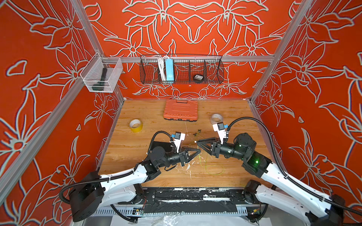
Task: Plug wired earphones into phones
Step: Pick up the wired earphone from the center of the board.
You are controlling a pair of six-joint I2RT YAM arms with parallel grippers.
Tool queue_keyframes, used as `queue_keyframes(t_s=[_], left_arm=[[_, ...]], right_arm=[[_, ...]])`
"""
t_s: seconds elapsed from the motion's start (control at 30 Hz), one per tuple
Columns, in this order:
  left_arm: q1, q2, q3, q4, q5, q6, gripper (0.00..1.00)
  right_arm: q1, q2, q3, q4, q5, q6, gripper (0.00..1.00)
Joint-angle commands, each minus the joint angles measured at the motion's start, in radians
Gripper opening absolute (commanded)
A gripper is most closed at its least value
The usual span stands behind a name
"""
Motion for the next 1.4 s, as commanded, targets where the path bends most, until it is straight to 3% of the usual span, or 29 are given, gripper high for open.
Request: queue_keyframes(t_s=[0.0,0.83,1.1,1.13,1.23,1.27,1.37], left_arm=[[-0.008,-0.013,0.012,0.008,-0.003,0.013,0.0],[-0.028,0.009,0.027,-0.006,-0.001,0.03,0.0],[-0.028,-0.013,0.026,-0.055,-0.025,0.041,0.0],[-0.028,-0.018,0.028,-0.068,-0.036,0.04,0.04],[-0.028,-0.044,0.032,-0.143,-0.08,0.031,0.44],[-0.028,-0.057,0.033,-0.185,-0.101,0.022,0.52],[-0.028,-0.151,0.039,-0.409,-0.219,-0.048,0.63]], right_arm=[[-0.005,-0.006,0.028,-0.028,0.017,-0.006,0.36],[-0.004,0.007,0.028,0.016,-0.034,0.013,0.18],[-0.004,-0.001,0.027,0.003,-0.027,0.006,0.06],[-0.003,-0.004,0.026,0.0,-0.024,0.004,0.05],[-0.004,-0.01,0.027,-0.021,-0.004,-0.014,0.03],[-0.004,-0.014,0.033,-0.046,0.02,-0.032,0.01],[-0.003,-0.029,0.056,-0.172,0.147,-0.11,0.0]])
